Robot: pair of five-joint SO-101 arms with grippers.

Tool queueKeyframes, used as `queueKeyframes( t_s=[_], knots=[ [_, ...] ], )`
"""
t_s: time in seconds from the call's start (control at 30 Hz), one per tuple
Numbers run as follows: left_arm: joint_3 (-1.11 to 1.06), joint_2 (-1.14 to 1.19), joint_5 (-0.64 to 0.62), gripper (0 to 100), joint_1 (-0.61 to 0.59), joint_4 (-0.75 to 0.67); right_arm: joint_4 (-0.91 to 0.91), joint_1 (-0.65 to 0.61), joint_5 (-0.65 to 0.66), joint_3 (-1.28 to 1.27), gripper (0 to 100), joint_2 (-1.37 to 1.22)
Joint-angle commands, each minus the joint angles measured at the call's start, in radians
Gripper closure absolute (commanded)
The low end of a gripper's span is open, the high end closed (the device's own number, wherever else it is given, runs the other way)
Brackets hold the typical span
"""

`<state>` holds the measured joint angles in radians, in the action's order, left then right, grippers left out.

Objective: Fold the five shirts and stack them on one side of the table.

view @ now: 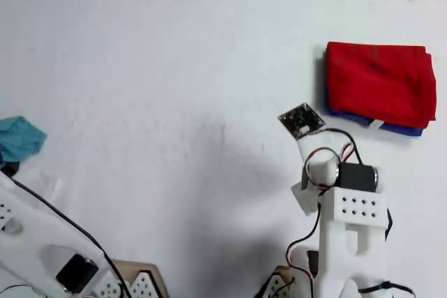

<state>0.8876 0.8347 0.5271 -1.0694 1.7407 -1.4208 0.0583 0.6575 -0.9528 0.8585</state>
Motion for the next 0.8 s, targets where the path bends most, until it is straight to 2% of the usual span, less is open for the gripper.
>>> queueKeyframes(
  t_s=[0.0,0.03,0.17,0.37,0.53,0.63,0.77],
  knots=[
    [0.142,0.029,-0.002,99,-0.006,0.037,0.048,0.001,-0.009,-0.017,88.2,0.030],
    [0.154,0.037,-0.002,96,-0.006,0.038,0.068,0.001,-0.009,-0.029,88.2,0.028],
    [0.163,0.038,0.002,97,0.009,0.038,0.185,0.001,-0.009,-0.103,88.2,0.025],
    [0.153,-0.048,-0.003,97,0.091,0.046,0.470,0.002,-0.009,-0.321,88.2,0.031],
    [0.153,-0.221,-0.005,97,0.218,0.048,0.719,0.038,-0.009,-0.512,88.2,0.031],
    [0.117,-0.359,-0.025,97,0.311,0.048,0.730,0.047,-0.009,-0.516,88.2,0.042],
    [-0.047,-0.582,-0.081,97,0.474,0.048,0.730,0.045,-0.009,-0.529,88.2,0.064]
  ],
)
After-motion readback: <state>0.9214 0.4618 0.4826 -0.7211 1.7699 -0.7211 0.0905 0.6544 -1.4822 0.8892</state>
